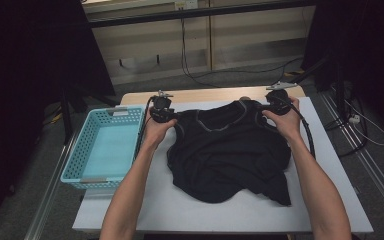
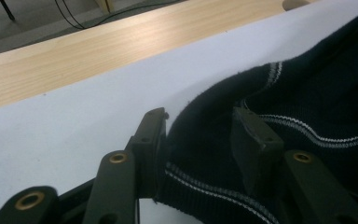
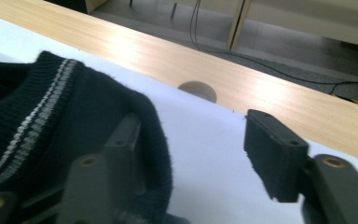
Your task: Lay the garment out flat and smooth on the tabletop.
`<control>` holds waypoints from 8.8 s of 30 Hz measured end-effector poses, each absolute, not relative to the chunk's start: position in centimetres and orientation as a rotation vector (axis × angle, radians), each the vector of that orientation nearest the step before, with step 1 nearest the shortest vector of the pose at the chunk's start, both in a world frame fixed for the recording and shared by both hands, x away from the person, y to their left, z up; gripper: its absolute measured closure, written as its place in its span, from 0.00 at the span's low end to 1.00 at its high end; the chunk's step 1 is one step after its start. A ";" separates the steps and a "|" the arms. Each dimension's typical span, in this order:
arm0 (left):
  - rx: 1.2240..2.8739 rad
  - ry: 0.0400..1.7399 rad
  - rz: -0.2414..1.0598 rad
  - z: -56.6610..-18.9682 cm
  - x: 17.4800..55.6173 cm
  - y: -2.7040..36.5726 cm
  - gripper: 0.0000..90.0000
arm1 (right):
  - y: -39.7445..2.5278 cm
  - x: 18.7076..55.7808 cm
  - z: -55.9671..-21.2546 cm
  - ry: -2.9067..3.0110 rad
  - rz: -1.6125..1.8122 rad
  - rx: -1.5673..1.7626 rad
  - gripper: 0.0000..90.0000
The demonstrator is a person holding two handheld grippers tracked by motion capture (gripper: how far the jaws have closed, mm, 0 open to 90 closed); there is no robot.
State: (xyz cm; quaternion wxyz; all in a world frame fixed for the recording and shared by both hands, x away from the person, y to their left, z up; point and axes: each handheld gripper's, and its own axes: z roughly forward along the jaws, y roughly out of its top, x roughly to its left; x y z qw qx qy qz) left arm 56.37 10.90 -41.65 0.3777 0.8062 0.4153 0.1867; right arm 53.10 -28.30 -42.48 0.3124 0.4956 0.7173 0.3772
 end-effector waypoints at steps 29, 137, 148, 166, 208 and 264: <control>2.063 1.057 0.428 -43.4 54.3 11.5 0.74 | -29.5 49.4 -41.9 1.892 1.074 1.275 0.29; 2.211 0.582 0.254 -44.3 33.2 12.4 0.73 | -27.7 30.6 -44.8 2.165 1.076 1.106 0.66; 2.290 0.533 0.240 -46.5 32.9 9.8 0.67 | -21.8 30.0 -45.2 2.339 1.143 0.951 0.47; 2.336 0.644 0.287 -45.1 33.2 15.6 0.99 | -20.7 30.4 -45.2 2.377 1.104 0.904 0.91; 2.330 0.451 0.158 -46.2 31.7 8.9 0.94 | -32.1 30.6 -46.0 2.080 0.954 1.289 0.56; 2.351 0.597 0.197 -45.5 31.0 16.1 0.93 | -33.2 27.0 -46.2 2.203 0.949 1.302 0.88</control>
